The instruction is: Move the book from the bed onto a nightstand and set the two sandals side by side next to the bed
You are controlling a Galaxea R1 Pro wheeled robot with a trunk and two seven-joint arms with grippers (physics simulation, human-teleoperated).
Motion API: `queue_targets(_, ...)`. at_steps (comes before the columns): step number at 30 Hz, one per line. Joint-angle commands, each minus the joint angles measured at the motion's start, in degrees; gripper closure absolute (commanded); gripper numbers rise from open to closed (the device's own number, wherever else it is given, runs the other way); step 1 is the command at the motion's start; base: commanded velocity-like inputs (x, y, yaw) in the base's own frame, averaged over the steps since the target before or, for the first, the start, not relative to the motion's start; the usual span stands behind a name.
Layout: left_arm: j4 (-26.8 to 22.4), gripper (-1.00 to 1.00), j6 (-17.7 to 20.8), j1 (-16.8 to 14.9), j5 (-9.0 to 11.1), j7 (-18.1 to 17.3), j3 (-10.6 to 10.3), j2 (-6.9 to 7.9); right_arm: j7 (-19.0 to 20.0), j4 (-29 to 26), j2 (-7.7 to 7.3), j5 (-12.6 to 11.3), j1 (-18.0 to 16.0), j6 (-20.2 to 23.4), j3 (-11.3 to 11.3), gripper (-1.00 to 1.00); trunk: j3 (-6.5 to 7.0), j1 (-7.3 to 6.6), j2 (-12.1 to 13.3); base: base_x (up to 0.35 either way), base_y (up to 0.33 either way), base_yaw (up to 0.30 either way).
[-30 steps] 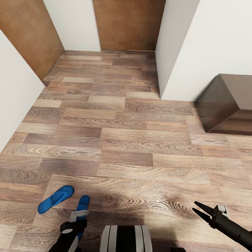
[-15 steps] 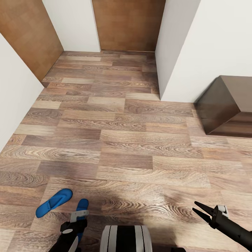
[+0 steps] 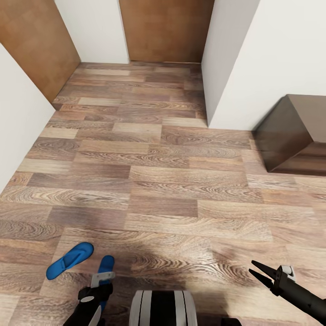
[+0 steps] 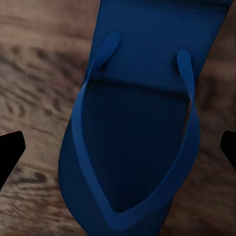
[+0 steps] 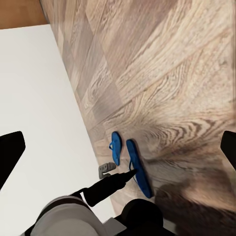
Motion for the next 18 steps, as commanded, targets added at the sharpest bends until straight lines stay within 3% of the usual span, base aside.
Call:
queue_targets(1, -0.11, -1.00, 0.28, 0.01, 0.26, 0.16, 0.04, -0.03, 0.03, 0.01, -0.01, -0.23, -0.01, 0.44, 0.00, -1.00, -0.26, 0.01, -0.03, 0.000, 0.000, 0.000)
queue_targets(12, -0.11, -1.00, 0.28, -0.01, 0.31, 0.16, 0.03, -0.03, 0.02, 0.01, -0.01, -0.24, -0.01, 0.44, 0.00, -1.00, -2.70, 0.30, -0.17, 0.000, 0.000, 0.000)
queue_targets(18, -0.11, -1.00, 0.28, -0.02, 0.32, 0.16, 0.04, -0.03, 0.06, 0.01, -0.01, -0.22, -0.01, 0.44, 0.00, -1.00, -2.70, 0.30, -0.17, 0.000, 0.000, 0.000)
